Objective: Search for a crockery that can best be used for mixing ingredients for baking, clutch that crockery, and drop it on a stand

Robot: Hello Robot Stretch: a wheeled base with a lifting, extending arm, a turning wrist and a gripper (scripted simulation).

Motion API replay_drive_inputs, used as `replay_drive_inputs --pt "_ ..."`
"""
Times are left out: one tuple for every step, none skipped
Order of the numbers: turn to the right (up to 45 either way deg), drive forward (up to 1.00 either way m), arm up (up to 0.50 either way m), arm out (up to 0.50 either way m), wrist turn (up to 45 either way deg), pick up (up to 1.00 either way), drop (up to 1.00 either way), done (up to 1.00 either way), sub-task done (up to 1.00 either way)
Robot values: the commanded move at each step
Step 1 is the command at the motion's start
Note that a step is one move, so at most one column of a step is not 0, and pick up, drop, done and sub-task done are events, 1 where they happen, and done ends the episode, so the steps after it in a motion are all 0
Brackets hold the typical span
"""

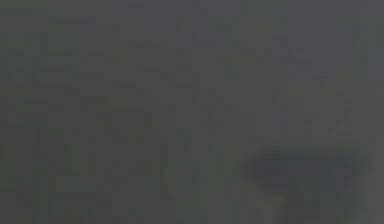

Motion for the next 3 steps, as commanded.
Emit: replay_drive_inputs --pt "0.0 0.00 0.34 0.00 0.0 0.00 0.00 0.00 0.00" --pt "0.0 0.00 0.00 0.48 0.0 0.00 0.00 0.00 0.00" --pt "0.0 0.00 0.00 0.00 45.0 0.00 0.00 0.00 0.00"
